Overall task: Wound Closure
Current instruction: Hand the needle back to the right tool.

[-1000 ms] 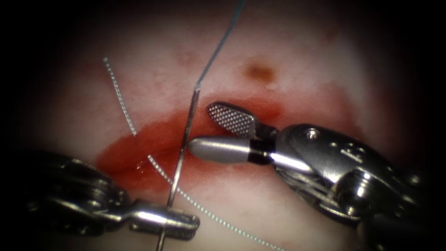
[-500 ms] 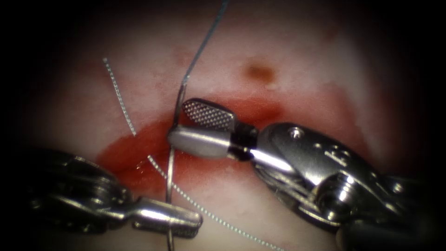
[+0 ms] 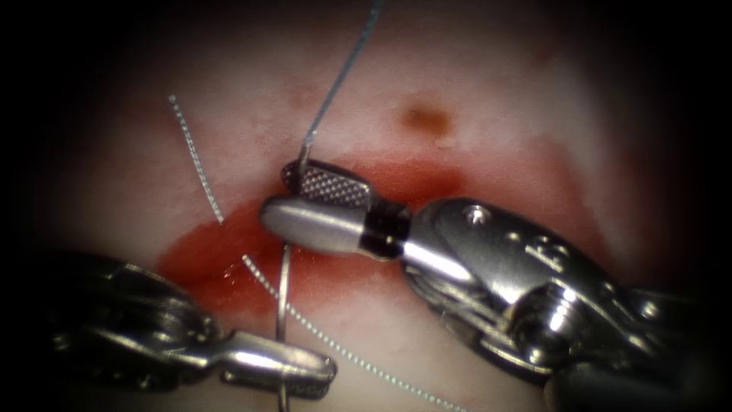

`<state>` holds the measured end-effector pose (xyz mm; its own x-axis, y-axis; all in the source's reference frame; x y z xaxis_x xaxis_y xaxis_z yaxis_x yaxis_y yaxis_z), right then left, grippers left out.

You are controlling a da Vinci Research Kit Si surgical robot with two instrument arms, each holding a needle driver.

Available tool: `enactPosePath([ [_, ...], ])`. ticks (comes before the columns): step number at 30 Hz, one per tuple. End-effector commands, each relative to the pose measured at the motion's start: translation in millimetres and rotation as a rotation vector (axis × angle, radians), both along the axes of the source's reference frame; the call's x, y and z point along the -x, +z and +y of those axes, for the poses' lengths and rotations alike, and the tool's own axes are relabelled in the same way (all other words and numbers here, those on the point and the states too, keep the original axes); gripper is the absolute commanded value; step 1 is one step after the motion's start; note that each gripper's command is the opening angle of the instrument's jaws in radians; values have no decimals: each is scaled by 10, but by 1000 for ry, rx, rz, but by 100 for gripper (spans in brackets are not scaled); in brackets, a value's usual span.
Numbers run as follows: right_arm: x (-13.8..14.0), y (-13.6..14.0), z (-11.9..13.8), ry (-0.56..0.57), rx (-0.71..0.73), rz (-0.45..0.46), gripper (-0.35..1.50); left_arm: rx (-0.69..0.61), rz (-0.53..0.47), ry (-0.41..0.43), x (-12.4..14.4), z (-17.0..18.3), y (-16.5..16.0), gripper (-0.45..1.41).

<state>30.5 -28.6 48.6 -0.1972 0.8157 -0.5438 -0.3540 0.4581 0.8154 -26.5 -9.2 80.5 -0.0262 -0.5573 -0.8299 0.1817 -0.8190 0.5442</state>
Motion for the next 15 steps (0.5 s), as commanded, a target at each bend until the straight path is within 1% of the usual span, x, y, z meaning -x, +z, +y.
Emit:
enactPosePath([
  [1,-13,-4,7,0,4,6,24,6,-2,-2,3,12,-2,-45],
  [7,-16,-4,7,-1,-1,9,24,2,-8,4,4,12,-4,-45],
  [10,-17,-4,6,0,-1,9,25,2,-9,6,5,12,-4,-45],
  [11,-17,-4,6,0,-1,9,29,1,-10,7,5,12,-5,-45],
  [12,-17,-4,6,-3,-1,10,27,1,-10,8,5,11,-5,-45],
  [14,-17,-4,6,-3,-1,10,14,1,-11,10,5,11,-5,-45],
  [15,-17,-4,6,-6,-1,12,3,1,-11,11,5,11,-5,-45],
])
